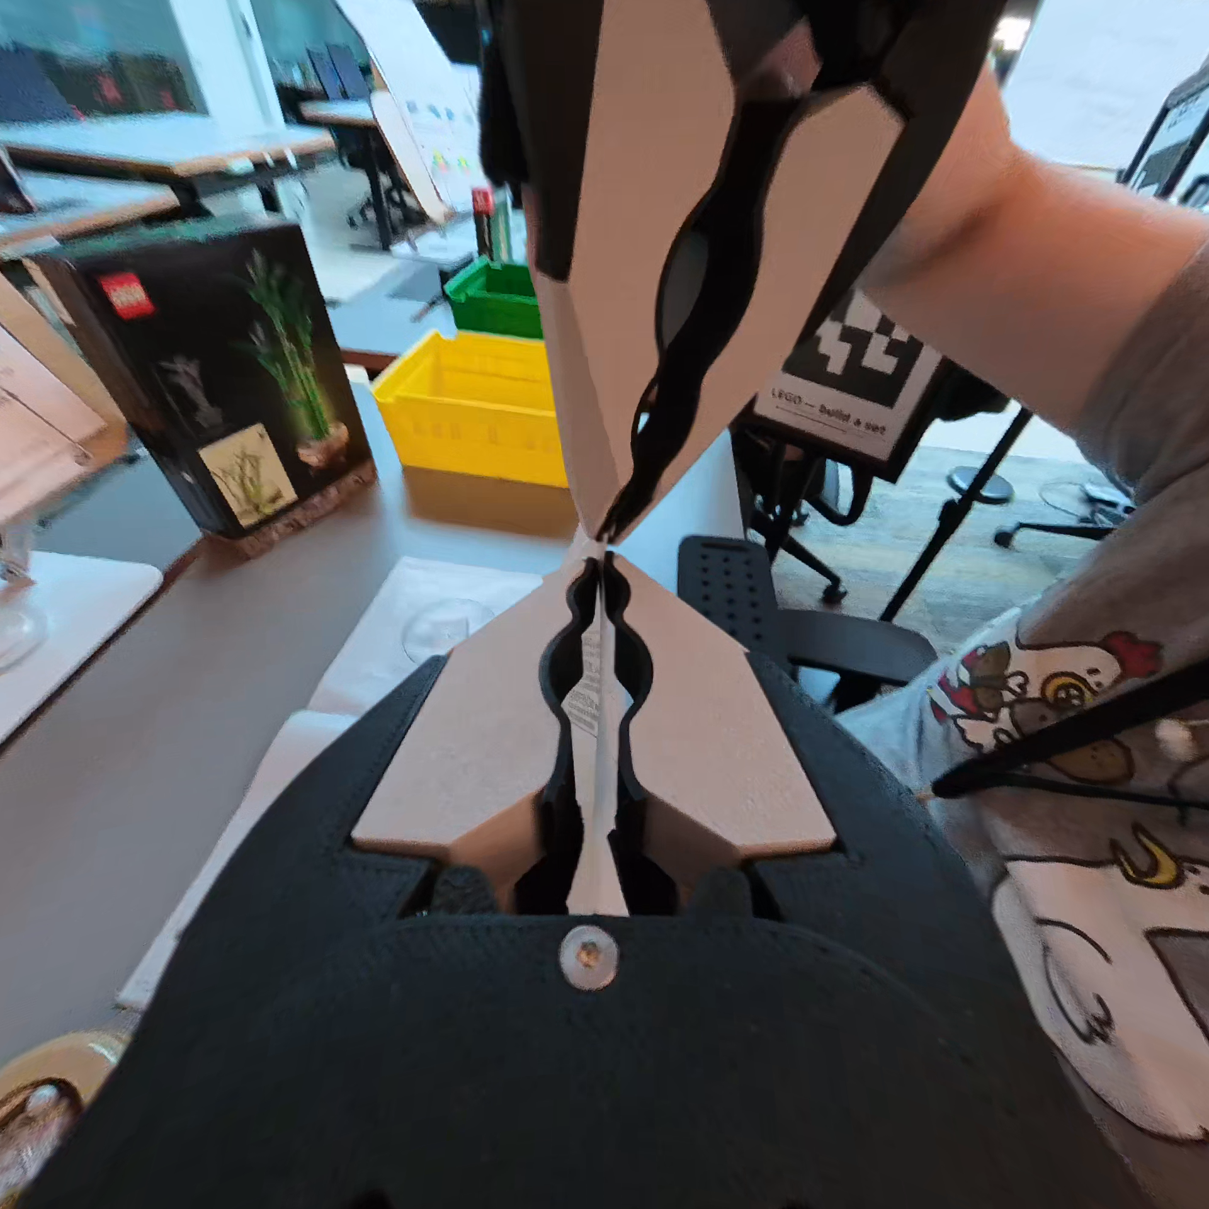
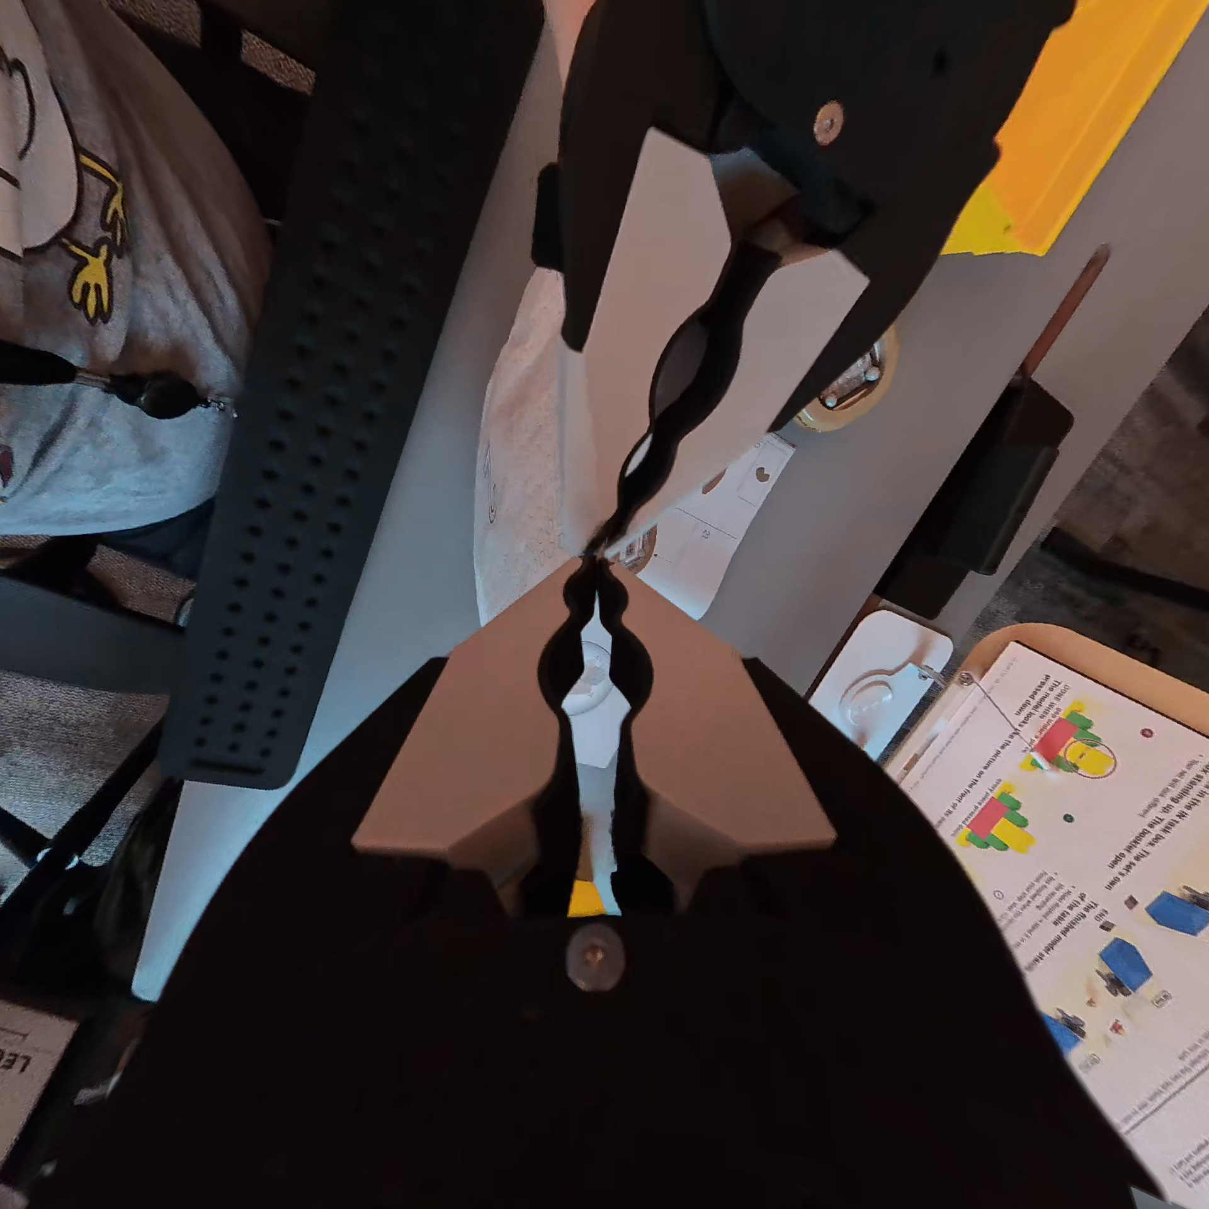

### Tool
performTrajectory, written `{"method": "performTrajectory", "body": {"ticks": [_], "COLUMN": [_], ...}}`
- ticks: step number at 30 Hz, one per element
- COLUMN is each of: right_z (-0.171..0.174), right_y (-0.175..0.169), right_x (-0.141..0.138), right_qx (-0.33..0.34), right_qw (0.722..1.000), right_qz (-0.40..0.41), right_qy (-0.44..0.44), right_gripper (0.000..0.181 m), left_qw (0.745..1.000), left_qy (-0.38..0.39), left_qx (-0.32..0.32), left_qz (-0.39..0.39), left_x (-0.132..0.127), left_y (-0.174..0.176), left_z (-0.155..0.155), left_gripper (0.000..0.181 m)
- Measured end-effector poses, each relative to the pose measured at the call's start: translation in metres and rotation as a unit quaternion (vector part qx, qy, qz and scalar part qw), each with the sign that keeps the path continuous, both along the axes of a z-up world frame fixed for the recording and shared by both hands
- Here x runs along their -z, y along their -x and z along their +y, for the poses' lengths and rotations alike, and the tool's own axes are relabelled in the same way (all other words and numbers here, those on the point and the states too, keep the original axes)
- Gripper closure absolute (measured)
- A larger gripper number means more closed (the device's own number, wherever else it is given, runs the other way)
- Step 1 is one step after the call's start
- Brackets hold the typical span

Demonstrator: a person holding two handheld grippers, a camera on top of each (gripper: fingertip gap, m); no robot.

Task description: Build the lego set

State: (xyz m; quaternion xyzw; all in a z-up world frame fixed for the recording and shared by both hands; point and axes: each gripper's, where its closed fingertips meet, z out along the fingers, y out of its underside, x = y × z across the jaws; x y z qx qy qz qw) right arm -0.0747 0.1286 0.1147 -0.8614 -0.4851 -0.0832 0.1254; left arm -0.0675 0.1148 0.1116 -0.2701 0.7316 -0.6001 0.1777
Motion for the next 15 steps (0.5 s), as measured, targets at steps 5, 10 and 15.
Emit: {"method": "performTrajectory", "body": {"ticks": [5,10,15], "right_z": [-0.001,0.000,0.003], "right_y": [0.002,0.009,0.012], "right_x": [0.002,-0.004,-0.002], "right_qx": [-0.011,-0.057,-0.086], "right_qw": [1.000,0.997,0.991], "right_qz": [0.007,0.019,0.026], "right_qy": [-0.008,-0.048,-0.101], "right_gripper": [0.181,0.181,0.181], "left_qw": [1.000,0.998,0.992], "left_qy": [-0.022,0.038,0.092], "left_qx": [0.008,0.047,0.076], "left_qz": [-0.014,0.020,0.051], "left_x": [-0.001,-0.007,-0.005], "left_y": [0.002,0.010,0.013], "left_z": [-0.001,-0.002,0.000], "left_gripper": [0.181,0.181,0.181]}}
